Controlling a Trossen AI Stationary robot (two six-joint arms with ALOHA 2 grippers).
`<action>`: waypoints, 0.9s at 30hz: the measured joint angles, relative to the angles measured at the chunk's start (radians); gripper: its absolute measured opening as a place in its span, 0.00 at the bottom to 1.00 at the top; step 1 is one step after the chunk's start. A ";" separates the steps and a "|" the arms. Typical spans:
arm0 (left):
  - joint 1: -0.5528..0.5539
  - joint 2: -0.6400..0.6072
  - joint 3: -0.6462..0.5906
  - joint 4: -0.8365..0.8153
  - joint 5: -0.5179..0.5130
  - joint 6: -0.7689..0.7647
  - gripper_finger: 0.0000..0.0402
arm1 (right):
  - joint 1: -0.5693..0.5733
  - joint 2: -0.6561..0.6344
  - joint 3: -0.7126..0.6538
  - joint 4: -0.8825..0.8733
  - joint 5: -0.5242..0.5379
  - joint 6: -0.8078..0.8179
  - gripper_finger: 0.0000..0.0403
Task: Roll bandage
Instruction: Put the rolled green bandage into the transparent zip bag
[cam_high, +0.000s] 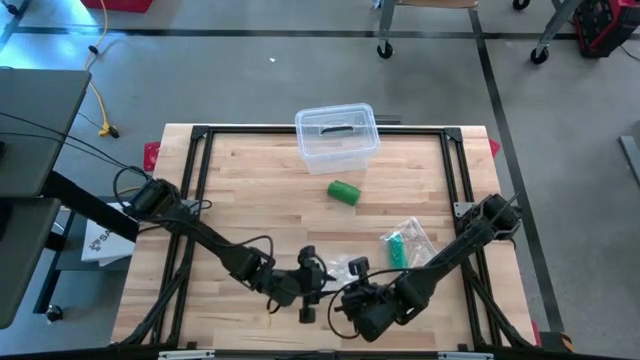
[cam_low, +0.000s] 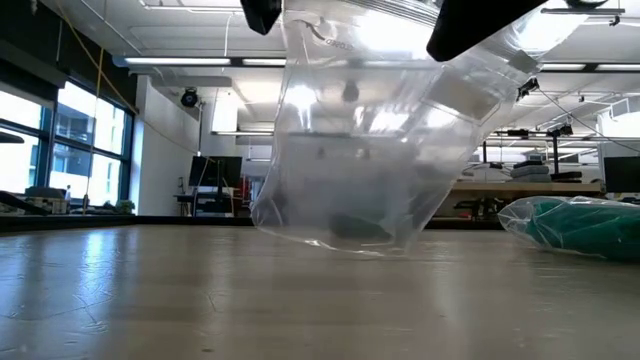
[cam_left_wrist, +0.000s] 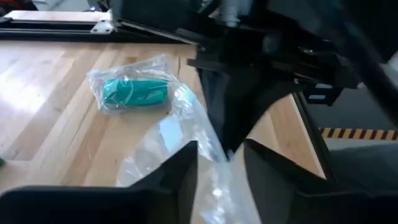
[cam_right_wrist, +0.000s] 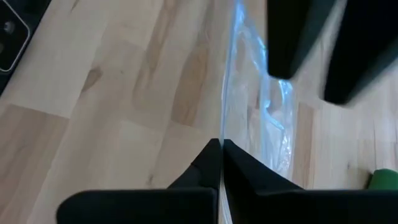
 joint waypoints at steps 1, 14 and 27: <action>0.005 0.000 0.000 0.006 0.001 0.000 0.34 | -0.001 0.000 0.000 0.000 0.000 0.000 0.00; 0.030 0.082 0.000 -0.014 0.072 0.007 0.42 | -0.013 0.000 0.000 0.027 -0.001 -0.012 0.00; 0.042 0.080 0.052 -0.034 0.171 -0.029 0.35 | -0.012 0.000 0.000 0.027 -0.027 -0.033 0.00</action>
